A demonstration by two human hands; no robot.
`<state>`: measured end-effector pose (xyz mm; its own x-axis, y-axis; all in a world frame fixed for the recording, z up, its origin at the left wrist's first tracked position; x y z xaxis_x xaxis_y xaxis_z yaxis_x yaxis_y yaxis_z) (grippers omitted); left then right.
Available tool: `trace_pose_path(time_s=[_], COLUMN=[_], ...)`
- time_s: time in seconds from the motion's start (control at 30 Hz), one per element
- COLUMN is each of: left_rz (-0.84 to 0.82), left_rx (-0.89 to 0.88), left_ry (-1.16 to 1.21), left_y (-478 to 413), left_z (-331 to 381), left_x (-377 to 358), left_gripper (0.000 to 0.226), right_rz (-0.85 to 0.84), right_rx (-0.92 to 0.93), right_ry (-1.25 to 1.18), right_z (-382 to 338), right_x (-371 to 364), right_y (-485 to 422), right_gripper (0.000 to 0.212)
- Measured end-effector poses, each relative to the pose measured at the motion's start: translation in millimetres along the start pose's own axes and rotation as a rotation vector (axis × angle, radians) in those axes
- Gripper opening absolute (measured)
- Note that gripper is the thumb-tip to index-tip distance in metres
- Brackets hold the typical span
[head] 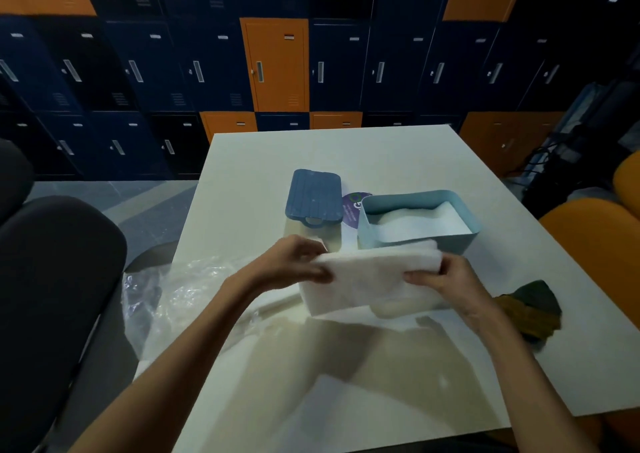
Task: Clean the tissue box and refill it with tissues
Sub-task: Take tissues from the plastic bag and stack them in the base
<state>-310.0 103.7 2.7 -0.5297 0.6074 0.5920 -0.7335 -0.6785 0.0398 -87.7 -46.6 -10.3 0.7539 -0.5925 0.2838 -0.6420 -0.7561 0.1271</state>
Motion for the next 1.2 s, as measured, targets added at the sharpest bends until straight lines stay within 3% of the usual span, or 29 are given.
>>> trace_pose_path(time_s=[0.07, 0.13, 0.3, 0.5, 0.67, 0.8, 0.97, 1.13, 1.2], left_rz=[0.167, 0.311, 0.467, 0.586, 0.585, 0.574, 0.512, 0.515, 0.513], left_rx=[0.037, 0.062, 0.093, 0.049, 0.061, 0.067, 0.104, 0.093, 0.101], left_ry=[0.368, 0.531, 0.457, 0.502, 0.461, 0.440, 0.383, 0.440, 0.397], left_y=[8.2, 18.2, 25.9, 23.9, 29.5, 28.6, 37.0, 15.1, -11.0], left_z=[-3.7, -6.0, -11.9, 1.8, -8.4, -12.1, -21.5, 19.6, 40.4], left_x=[-15.4, -35.5, -72.7, -73.7, -80.5, -78.5, -77.9, -45.7, -31.7], left_gripper=[0.015, 0.017, 0.028, 0.033, 0.029, 0.019, 0.022, 0.011, 0.017], right_rz=[0.051, 0.067, 0.020, 0.082, 0.077, 0.030, 0.021, 0.035, 0.074], right_rx=[-0.027, 0.023, 0.161, 0.256, 0.129, 0.119, 0.056, 0.076, 0.088], right_ry=[-0.044, -0.052, -0.004, 0.007, -0.045, 0.001, -0.056, -0.097, -0.112], right_z=[22.7, 35.6, 48.8, 45.9, 56.3, 52.9, 50.7, 8.6, -14.8], right_x=[9.6, 12.8, 11.1, 12.0, 12.6, 12.8, 17.5, 47.0, 63.7], right_y=[4.5, 8.7, 11.2, 0.6, -2.0, -4.9, 6.9, -3.8, -22.9], right_gripper=[0.031, 0.031, 0.036, 0.021, 0.038, 0.024, 0.028, 0.025, 0.024])
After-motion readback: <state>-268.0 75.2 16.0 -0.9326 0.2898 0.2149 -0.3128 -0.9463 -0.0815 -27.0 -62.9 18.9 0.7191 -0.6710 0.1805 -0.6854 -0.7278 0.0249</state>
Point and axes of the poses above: each hand's wrist, its own y-axis away from the middle knuckle, its own x-axis out of the back of the hand, z = x × y, the point moved 4 cm from there along -y, towards the middle knuckle, and after that the axes turned 9 degrees about z, right-handed, at the moved point
